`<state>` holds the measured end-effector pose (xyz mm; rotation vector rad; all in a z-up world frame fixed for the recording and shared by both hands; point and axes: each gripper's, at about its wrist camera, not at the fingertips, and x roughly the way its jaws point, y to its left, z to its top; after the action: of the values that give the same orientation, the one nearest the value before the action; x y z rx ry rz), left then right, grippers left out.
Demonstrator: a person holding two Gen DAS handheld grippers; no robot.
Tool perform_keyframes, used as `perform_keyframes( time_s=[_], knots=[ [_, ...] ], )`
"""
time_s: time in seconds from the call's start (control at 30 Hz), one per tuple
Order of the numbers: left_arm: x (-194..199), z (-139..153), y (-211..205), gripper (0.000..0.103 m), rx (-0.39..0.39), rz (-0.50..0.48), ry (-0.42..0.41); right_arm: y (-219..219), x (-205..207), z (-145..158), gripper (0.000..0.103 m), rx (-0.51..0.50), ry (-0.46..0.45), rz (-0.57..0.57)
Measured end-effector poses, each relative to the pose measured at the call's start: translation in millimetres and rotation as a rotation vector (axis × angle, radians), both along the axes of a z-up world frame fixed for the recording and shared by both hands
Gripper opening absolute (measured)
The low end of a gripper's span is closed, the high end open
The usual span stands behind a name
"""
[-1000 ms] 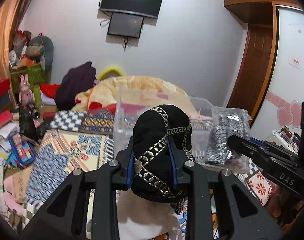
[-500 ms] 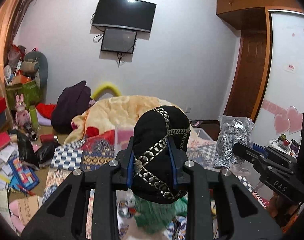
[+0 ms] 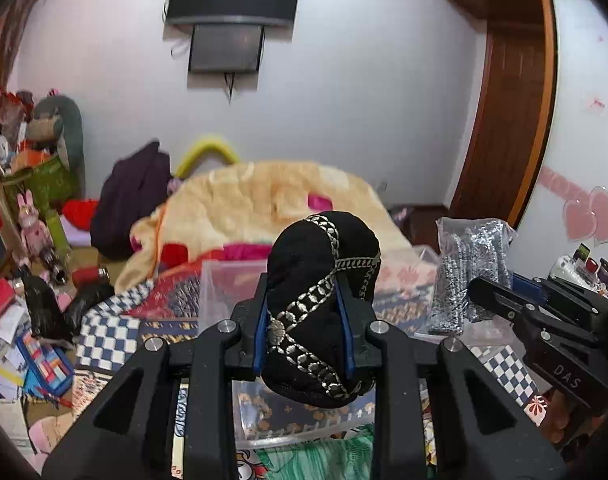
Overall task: Organize soft objects
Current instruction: 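Lift the hat with the left tool while the right tool carries the grey bag toward the clear box, then open the left tool over the clear box while the right tool releases the grey bag inside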
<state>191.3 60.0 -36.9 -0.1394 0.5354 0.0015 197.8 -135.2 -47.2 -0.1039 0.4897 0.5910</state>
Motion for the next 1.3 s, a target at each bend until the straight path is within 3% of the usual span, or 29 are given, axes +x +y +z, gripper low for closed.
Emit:
perform_keyframes(
  time_s=[0.17,0.3,0.5,0.73,0.77,0.83,0.9,1.07,1.3],
  knots=[
    [23,-16,5,0.028,0.001,-0.004,0.108,7,9,-14,0.022,-0.052,0.067,0.015],
    [30,-26,-3,0.028,0.085,0.002,0.141,10,18,-20,0.022,-0.074,0.112,0.031],
    [36,-40,-7,0.029,0.1,-0.011,0.207,22,22,-30,0.022,-0.14,0.159,0.06],
    [27,-39,-10,0.046,0.123,-0.012,0.206,18,20,-31,0.025,-0.156,0.181,0.071],
    [26,-38,-11,0.048,0.129,-0.013,0.202,16,19,-30,0.026,-0.153,0.184,0.071],
    [19,-34,-13,0.064,0.143,-0.015,0.186,12,19,-27,0.036,-0.148,0.185,0.07],
    [12,-30,-15,0.069,0.158,-0.015,0.164,7,16,-23,0.051,-0.129,0.172,0.063],
    [-10,-15,-19,0.078,0.182,-0.021,0.112,-6,2,-7,0.057,-0.088,0.134,0.059],
    [-42,-8,-18,0.087,0.174,-0.033,0.072,-18,-32,9,0.074,-0.063,0.039,0.066]
  ],
)
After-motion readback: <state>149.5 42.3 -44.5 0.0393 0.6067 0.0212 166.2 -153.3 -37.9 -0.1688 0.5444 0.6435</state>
